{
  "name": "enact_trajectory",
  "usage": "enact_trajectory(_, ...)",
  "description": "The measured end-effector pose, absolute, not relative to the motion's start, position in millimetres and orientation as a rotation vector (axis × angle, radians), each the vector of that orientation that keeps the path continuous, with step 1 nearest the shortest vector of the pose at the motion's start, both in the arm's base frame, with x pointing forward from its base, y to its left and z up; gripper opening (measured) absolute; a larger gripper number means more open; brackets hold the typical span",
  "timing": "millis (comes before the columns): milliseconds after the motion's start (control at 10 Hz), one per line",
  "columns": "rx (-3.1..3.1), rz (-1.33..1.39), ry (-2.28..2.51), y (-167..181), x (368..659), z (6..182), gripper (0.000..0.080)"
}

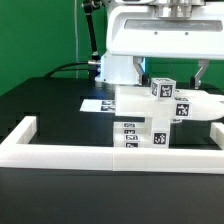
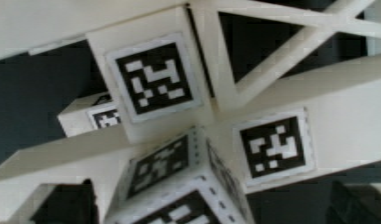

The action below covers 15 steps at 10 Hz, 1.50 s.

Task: Assemble chair

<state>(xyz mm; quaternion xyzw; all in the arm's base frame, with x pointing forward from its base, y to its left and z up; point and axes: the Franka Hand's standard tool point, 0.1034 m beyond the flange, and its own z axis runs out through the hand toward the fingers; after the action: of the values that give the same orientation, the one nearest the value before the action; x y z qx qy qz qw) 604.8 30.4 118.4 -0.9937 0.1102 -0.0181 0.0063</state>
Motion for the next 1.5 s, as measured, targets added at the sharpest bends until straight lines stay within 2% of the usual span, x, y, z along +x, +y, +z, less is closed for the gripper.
enact_trajectory(400,-3.136,-0.050,-0.020,24.4,604.1,118.0,0.0648)
enact_trajectory(500,-3.136,-0.049,0.000,24.5,604.0,117.6,0.0525)
enact_trajectory(600,-3.136,-0.049,0.000,24.4,603.9,117.5,0.0525)
enact_trajectory(700,-3.136,-0.049,0.000,24.3,603.9,117.5,0.0374)
enact_trajectory(800,-3.136,-0.050,0.004,24.2,604.1,117.6,0.0285)
enact_trajectory(1100,-3.131,-0.050,0.141,22.6,604.4,117.5,0.0285)
enact_trajectory(1500,-3.022,-0.047,0.786,22.5,604.8,117.6,0.0286)
